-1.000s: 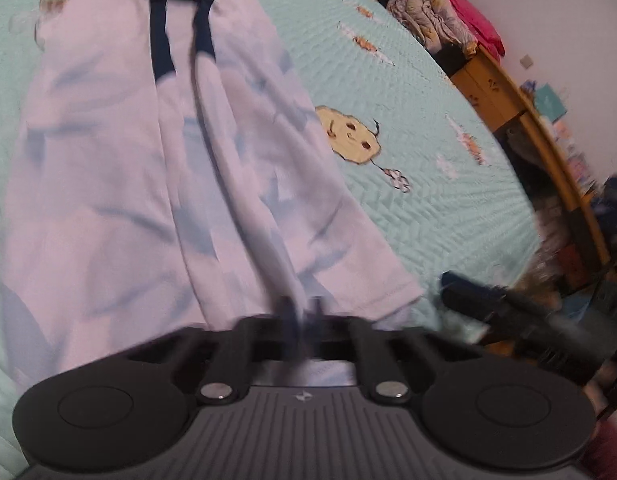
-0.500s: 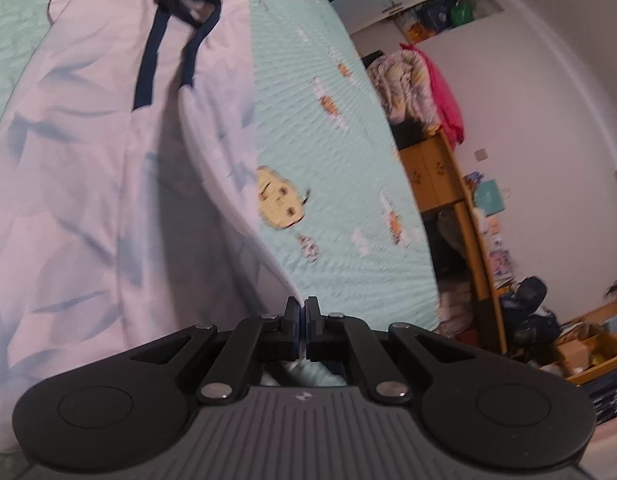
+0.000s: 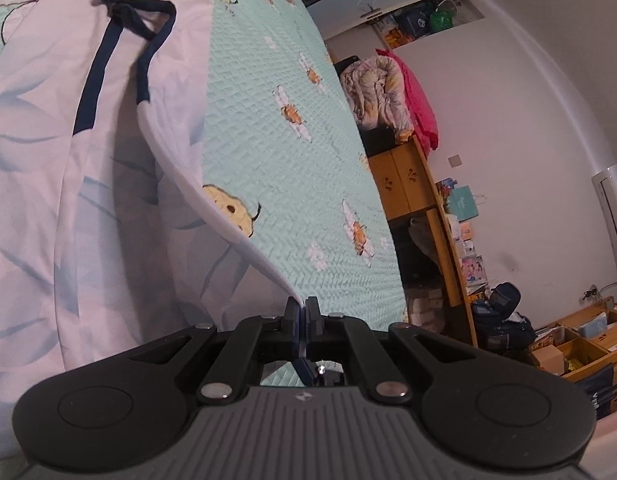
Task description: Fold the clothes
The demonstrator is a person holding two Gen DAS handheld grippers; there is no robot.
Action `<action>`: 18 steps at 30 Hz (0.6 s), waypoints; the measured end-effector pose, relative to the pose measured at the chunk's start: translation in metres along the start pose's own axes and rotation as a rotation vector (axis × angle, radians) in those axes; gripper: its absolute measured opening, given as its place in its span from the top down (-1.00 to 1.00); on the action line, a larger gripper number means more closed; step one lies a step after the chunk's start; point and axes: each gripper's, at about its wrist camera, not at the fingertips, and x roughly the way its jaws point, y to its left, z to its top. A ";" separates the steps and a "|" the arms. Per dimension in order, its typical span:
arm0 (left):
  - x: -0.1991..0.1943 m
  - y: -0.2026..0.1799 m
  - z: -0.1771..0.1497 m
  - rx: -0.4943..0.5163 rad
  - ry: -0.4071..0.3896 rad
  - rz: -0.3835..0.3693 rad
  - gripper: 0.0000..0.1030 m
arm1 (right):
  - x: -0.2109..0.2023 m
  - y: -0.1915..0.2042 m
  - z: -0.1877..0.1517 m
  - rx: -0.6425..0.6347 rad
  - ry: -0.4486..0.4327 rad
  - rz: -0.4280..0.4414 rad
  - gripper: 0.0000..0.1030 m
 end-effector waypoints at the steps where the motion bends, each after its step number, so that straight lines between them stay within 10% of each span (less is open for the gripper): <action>1: -0.002 0.000 0.001 -0.003 -0.006 -0.004 1.00 | 0.002 -0.001 -0.001 -0.015 0.028 -0.016 -0.38; 5: -0.007 0.002 0.002 -0.002 -0.011 -0.008 1.00 | 0.004 -0.019 -0.008 0.013 0.142 -0.029 -0.38; 18: -0.011 0.057 -0.025 -0.054 0.051 0.119 1.00 | -0.017 -0.009 -0.018 -0.162 0.012 0.010 -0.25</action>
